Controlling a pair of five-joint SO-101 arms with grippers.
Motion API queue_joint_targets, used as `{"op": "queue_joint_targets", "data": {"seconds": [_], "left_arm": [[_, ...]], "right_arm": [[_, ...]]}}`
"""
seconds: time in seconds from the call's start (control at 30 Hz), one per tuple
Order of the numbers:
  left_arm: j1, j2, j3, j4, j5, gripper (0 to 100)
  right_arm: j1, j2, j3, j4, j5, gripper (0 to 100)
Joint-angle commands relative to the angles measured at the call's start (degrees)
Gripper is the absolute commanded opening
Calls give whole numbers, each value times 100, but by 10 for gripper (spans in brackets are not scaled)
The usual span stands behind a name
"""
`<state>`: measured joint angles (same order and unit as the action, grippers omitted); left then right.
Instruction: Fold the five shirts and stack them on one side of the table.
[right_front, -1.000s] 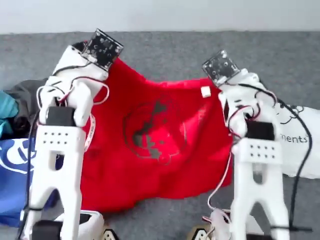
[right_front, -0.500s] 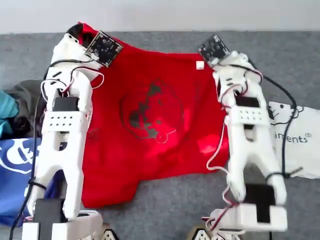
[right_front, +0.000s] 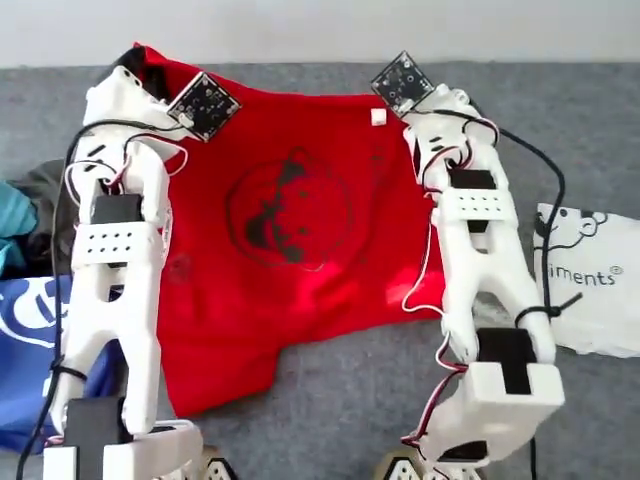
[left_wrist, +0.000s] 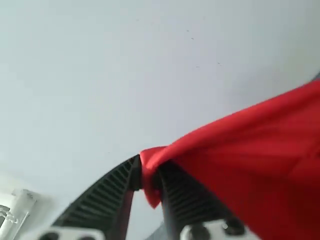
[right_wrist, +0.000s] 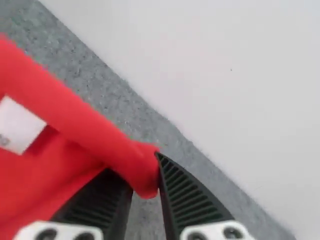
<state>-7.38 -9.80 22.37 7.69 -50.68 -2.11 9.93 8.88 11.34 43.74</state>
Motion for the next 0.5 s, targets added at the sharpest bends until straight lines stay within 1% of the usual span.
{"op": "queue_joint_targets", "data": {"seconds": [0.0, 0.07, 0.17, 0.37, 0.47], "left_arm": [[-18, -70, -110, 167, -44, 13], [-9, -97, -163, 668, -44, 13], [-9, -396, -154, 1793, -44, 13], [53, -1125, -163, 5064, -35, 13], [53, -1407, -163, 6444, -35, 13]], "right_arm": [[57, -101, -299, 462, 176, 9], [57, -163, -299, 1068, 475, 9], [84, -295, -299, 2070, 703, 9], [84, -479, -299, 3679, 703, 9], [119, -497, -299, 4277, 703, 10]]}}
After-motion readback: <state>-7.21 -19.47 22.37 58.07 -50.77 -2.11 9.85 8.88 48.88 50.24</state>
